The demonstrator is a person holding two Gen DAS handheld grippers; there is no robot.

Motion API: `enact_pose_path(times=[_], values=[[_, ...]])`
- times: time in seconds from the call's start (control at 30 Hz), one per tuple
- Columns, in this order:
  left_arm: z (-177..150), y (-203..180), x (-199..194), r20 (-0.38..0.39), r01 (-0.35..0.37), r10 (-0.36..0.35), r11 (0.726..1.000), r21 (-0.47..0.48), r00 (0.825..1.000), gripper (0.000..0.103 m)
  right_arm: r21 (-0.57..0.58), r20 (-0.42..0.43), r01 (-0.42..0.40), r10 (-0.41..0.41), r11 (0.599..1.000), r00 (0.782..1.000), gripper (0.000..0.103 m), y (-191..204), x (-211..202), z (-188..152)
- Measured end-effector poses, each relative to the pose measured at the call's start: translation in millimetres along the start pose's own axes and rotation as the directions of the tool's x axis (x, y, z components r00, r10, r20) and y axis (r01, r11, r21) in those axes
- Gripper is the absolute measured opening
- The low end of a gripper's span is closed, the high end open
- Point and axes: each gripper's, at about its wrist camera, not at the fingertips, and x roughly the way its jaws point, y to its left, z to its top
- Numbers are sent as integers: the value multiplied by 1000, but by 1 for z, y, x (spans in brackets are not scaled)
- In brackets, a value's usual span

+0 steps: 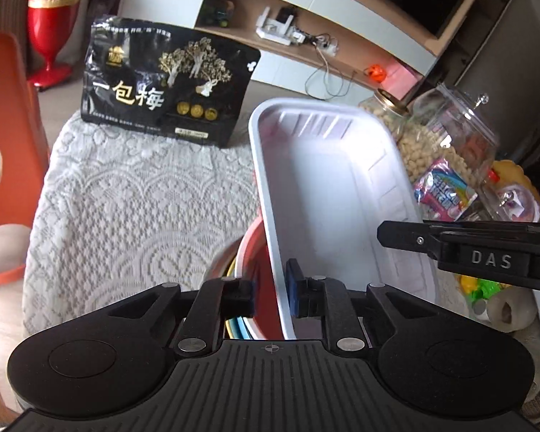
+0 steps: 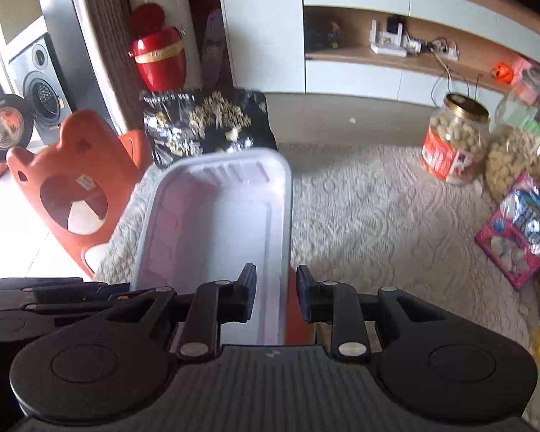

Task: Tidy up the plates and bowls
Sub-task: 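Lift the tray with the left tool and carry it over the bowl stack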

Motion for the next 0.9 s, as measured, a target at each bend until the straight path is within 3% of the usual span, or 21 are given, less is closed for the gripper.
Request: enact_pose_path(times=[0.17, 0.23, 0.57, 0.7, 0.8, 0.9], values=[[-4, -1, -3, 25, -31, 30, 999, 33, 999, 16, -4, 52, 0, 1, 1000, 999, 24, -1, -22, -5], [-7, 0, -1, 30, -30, 29, 999, 33, 999, 16, -7, 89, 11, -10, 1000, 996, 32, 1, -27, -5], [-13, -8, -4, 71, -57, 51, 994, 89, 996, 16, 94, 68, 65, -72, 993, 995, 35, 5, 12, 12], [-12, -2, -4, 69, -10, 6, 998, 62, 998, 16, 180, 18, 17, -20, 983, 1000, 38, -2, 25, 16], [-9, -2, -9, 67, 19, -22, 999, 38, 997, 16, 168, 39, -22, 15, 985, 999, 38, -1, 16, 16], [-8, -8, -15, 82, 5, -10, 998, 62, 997, 16, 151, 79, -56, 45, 987, 996, 38, 0, -1, 14]])
